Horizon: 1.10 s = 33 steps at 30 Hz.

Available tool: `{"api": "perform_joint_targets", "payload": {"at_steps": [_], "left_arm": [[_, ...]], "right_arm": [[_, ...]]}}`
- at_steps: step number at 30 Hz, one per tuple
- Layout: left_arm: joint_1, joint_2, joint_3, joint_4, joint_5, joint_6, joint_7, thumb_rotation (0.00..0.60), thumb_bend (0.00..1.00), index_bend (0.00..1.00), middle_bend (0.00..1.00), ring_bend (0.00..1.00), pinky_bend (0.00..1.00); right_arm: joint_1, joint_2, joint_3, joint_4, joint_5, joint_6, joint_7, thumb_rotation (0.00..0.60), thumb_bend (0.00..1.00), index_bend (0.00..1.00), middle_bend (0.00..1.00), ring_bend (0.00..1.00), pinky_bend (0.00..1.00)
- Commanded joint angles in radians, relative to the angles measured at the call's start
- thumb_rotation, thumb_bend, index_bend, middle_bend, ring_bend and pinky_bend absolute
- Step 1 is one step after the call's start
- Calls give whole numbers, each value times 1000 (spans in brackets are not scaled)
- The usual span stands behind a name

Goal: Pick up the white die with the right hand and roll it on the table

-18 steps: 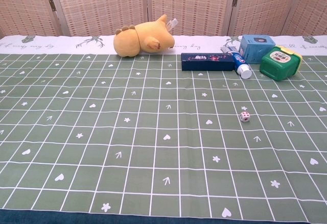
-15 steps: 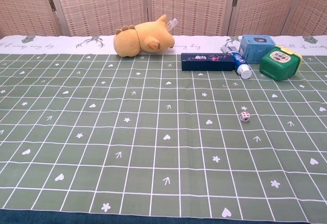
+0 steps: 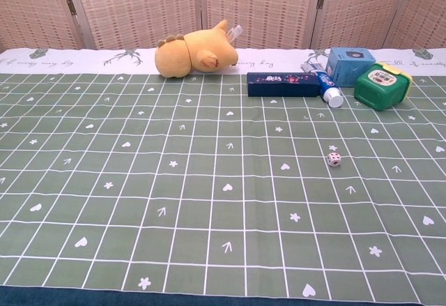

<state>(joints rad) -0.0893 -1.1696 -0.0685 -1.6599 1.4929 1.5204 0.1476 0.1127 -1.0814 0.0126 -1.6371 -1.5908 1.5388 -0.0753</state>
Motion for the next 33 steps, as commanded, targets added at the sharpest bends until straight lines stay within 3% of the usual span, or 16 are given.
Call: {"api": "perform_joint_targets", "payload": {"at_steps": [1,5,10,19,33], "left_arm": [[-3,-3,1,1,-2,-6,0,600,196,93,125,113,180],[-3,-1,3,2,-2,-7,-3,600,195,93,125,113,180],[2,6,5,2,-11,-9,-7,600,196,93,125,113,180],[8,15,14,6,-12,-11,-21,600,195,93,117,113,180],[9,13,21,21,-18,-25,-38,600,196,93,108,113,180]], "right_arm": [[35,-20,19,-1,-7,-37,-14,600,250,116,521,493,532],[113,-48,38,5,3,-157,-11,600,250,213,735,736,815],[217,-96,63,19,44,-326,-12,600,250,303,901,899,968],[383,-257,107,124,153,-571,-50,600,250,364,980,998,1000],[493,-397,116,274,256,-703,-111,600,252,409,980,998,1000]]}}
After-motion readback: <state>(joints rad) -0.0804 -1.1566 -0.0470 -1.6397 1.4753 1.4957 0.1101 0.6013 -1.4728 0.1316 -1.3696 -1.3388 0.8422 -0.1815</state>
